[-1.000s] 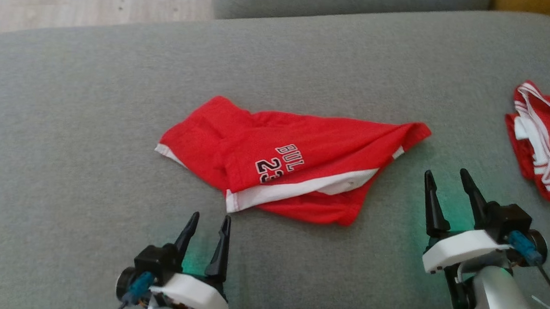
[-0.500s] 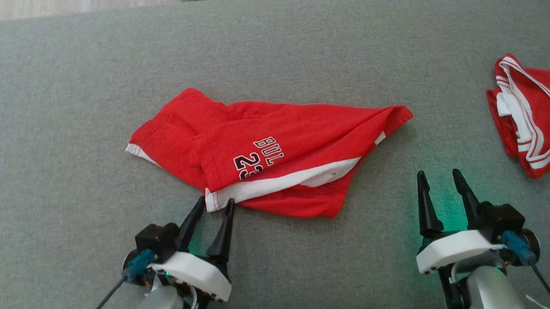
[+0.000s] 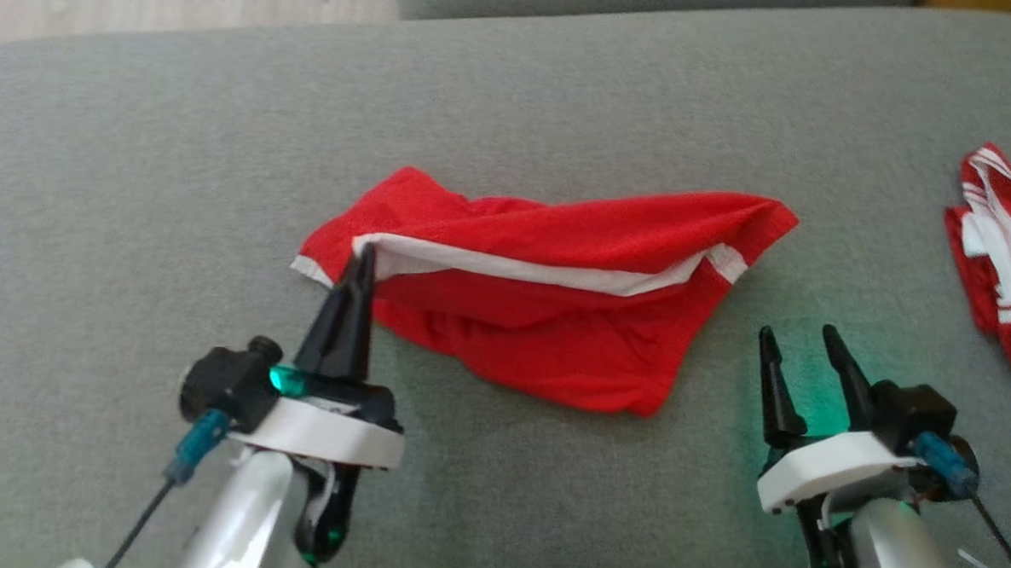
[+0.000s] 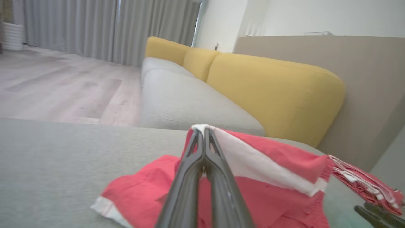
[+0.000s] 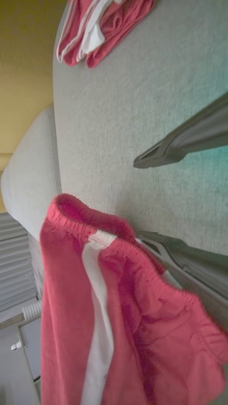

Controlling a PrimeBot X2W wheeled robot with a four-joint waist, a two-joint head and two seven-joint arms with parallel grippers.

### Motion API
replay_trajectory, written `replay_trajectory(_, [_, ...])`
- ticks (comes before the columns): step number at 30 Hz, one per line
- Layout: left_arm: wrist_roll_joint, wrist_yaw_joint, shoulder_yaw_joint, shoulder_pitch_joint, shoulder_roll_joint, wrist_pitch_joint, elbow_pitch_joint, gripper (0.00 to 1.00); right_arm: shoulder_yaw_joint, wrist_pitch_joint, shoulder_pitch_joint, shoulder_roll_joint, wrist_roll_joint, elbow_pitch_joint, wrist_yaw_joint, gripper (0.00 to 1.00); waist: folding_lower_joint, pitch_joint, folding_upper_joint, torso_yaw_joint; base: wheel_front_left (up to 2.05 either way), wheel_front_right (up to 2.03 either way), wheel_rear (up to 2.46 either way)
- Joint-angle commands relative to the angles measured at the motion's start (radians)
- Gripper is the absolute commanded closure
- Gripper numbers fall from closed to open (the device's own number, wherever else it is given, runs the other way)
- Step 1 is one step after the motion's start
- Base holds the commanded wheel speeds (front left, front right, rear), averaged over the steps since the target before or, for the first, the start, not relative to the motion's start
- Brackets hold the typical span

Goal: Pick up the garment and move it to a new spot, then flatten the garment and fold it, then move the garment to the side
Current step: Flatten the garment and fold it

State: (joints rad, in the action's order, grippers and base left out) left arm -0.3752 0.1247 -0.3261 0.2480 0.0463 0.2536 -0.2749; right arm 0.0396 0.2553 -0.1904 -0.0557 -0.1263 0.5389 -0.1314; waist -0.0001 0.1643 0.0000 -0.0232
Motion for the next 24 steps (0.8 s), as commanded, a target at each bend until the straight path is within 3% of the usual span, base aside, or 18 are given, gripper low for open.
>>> replay_trajectory(1, [0.022,0.004,0.054,0.054,0.004,0.008,0.022,1.00,0.033,0.006,0.001,0.005,-0.009,-0.021,0.001,0.00,0.0001,-0.017,0.0000,0.022,0.00,0.00,0.00])
replay_trajectory(10, [0.122,-0.023,0.257,0.152,0.030,0.008,-0.183,1.00,0.151,0.006,-0.025,0.005,-0.085,-0.031,0.001,0.00,0.0001,0.016,0.0000,-0.010,0.00,0.00,0.00])
replay_trajectory(15, [0.160,-0.023,0.306,0.186,0.046,0.008,-0.296,1.00,0.221,0.006,-0.036,0.005,-0.122,-0.039,0.001,0.00,0.0001,0.040,0.0000,-0.035,0.00,0.00,0.00])
replay_trajectory(16, [0.163,-0.024,0.315,0.194,0.047,0.008,-0.317,0.79,0.232,0.006,-0.038,0.005,-0.127,-0.043,0.001,0.00,0.0001,0.042,0.0000,-0.037,0.00,0.00,0.00])
replay_trajectory(17, [0.170,-0.030,0.325,0.199,0.050,0.008,-0.332,0.49,0.243,0.006,-0.040,0.005,-0.133,-0.048,0.001,0.00,0.0001,0.042,0.0000,-0.039,0.00,0.00,0.00])
replay_trajectory(18, [0.179,-0.039,0.335,0.199,0.053,0.008,-0.350,0.00,0.254,0.006,-0.043,0.005,-0.137,-0.054,0.001,0.00,0.0001,0.041,0.0000,-0.042,0.00,0.00,0.00])
replay_trajectory(24, [0.221,-0.063,0.370,0.113,0.033,0.008,-0.317,0.00,0.284,0.006,-0.069,0.005,-0.145,-0.092,0.001,0.00,0.0001,0.023,0.0000,-0.037,0.00,0.00,0.00])
